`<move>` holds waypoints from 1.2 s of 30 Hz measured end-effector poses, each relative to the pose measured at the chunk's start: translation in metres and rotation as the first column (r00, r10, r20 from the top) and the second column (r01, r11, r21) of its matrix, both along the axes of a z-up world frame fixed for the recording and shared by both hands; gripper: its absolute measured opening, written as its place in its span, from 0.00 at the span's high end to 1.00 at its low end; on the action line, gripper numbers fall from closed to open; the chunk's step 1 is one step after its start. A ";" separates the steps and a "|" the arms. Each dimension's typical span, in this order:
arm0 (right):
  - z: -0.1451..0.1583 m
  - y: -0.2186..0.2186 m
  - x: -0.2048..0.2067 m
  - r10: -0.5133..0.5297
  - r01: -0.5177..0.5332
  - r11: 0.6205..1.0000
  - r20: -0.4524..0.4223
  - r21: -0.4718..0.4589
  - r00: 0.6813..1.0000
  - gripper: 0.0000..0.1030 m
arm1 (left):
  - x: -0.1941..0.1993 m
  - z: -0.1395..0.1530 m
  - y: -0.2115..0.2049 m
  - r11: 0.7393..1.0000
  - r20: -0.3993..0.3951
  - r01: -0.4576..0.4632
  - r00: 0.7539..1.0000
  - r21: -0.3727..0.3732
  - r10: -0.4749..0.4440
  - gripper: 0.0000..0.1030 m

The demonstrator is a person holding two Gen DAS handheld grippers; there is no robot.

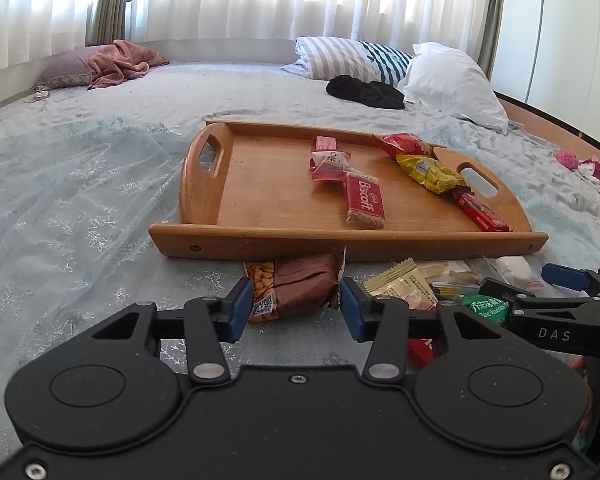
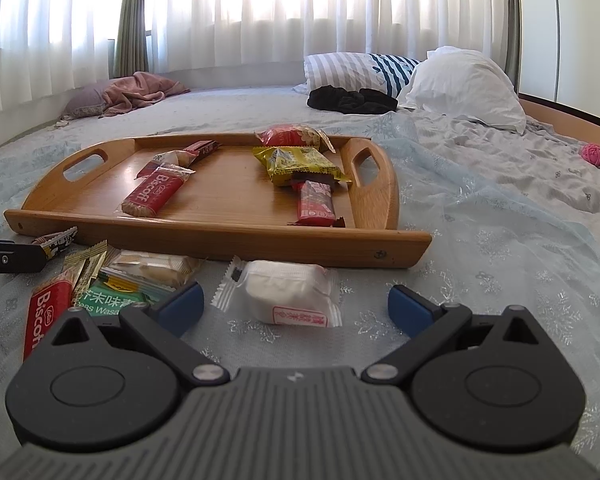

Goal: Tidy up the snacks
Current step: 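Grasp the chocolate-nut bar with the left gripper while the right grasps the white pastry pack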

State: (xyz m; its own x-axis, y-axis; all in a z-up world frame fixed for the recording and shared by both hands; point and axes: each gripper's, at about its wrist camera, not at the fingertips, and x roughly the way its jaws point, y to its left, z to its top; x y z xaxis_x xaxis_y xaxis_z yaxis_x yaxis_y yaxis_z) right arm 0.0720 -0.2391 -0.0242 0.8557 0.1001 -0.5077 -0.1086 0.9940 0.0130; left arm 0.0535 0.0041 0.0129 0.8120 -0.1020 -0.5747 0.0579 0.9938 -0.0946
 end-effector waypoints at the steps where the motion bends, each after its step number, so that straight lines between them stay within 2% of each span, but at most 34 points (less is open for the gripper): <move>1: 0.000 0.000 0.000 0.000 0.000 1.000 -0.001 0.001 1.000 0.00 | -0.001 0.001 0.000 1.000 0.004 -0.001 1.000 0.004 0.001 0.57; 5: 0.000 0.000 0.000 -0.001 0.001 1.000 0.001 0.000 1.000 0.00 | -0.006 0.005 -0.001 1.000 0.024 -0.008 1.000 0.015 0.007 0.60; 8: 0.001 -0.001 -0.001 0.009 -0.009 1.000 0.006 0.007 1.000 0.04 | -0.007 0.006 0.000 1.000 0.027 -0.006 1.000 0.018 0.006 0.63; 9: 0.002 -0.002 -0.001 0.014 -0.014 1.000 0.007 0.009 1.000 0.06 | -0.007 0.007 0.000 1.000 0.026 0.001 1.000 0.016 -0.002 0.83; 12: 0.005 -0.003 -0.005 0.014 -0.014 1.000 0.018 0.012 1.000 0.20 | -0.008 0.008 -0.002 1.000 0.033 0.001 0.999 0.026 -0.002 0.83; 14: 0.007 -0.004 -0.008 0.010 -0.011 1.000 0.027 0.022 1.000 0.35 | -0.008 0.008 -0.002 1.000 0.026 0.003 1.000 0.029 -0.004 0.83; 16: 0.009 -0.004 -0.011 0.006 -0.006 1.000 0.038 0.022 0.999 0.42 | -0.010 0.007 -0.002 1.000 0.034 0.002 0.999 0.025 -0.003 0.76; 17: 0.009 -0.004 -0.013 -0.002 0.001 1.000 0.044 0.020 0.999 0.45 | -0.011 0.007 -0.001 1.000 0.037 -0.008 0.999 0.025 0.007 0.70; 18: 0.009 -0.005 -0.014 -0.007 0.006 1.000 0.047 0.024 0.999 0.46 | -0.011 0.006 -0.001 1.000 0.038 -0.014 0.999 0.028 0.013 0.59; 20: 0.010 -0.007 -0.015 -0.027 0.025 0.999 0.051 0.044 0.998 0.49 | -0.011 0.004 0.000 0.999 0.036 -0.017 0.999 0.033 0.015 0.56; 22: 0.009 -0.011 -0.014 -0.041 0.038 0.997 0.048 0.064 0.998 0.50 | -0.007 0.001 0.003 0.999 0.014 -0.029 0.999 0.026 0.029 0.47; 26: 0.009 -0.012 -0.013 -0.042 0.039 0.997 0.041 0.070 0.998 0.50 | 0.000 -0.004 0.012 0.998 -0.019 -0.059 0.998 -0.034 0.058 0.42; 27: 0.009 -0.011 -0.013 -0.041 0.038 0.997 0.043 0.064 0.998 0.50 | 0.001 -0.004 0.014 0.997 -0.017 -0.067 0.998 -0.046 0.066 0.38; 29: 0.008 -0.009 -0.013 -0.040 0.038 0.998 0.045 0.052 0.998 0.50 | 0.003 -0.005 0.016 0.994 -0.016 -0.082 0.997 -0.065 0.081 0.26; 30: 0.008 -0.008 -0.014 -0.040 0.037 0.998 0.046 0.047 0.998 0.50 | 0.004 -0.006 0.017 0.993 -0.017 -0.094 0.995 -0.074 0.093 0.15; 32: 0.007 -0.007 -0.014 -0.040 0.038 0.998 0.047 0.043 0.998 0.49 | 0.005 -0.006 0.019 0.988 -0.014 -0.129 0.992 -0.085 0.128 0.13; 36: 0.007 -0.006 -0.013 -0.039 0.037 0.998 0.046 0.045 0.998 0.49 | 0.005 -0.006 0.021 0.988 0.003 -0.135 0.991 -0.071 0.135 0.10</move>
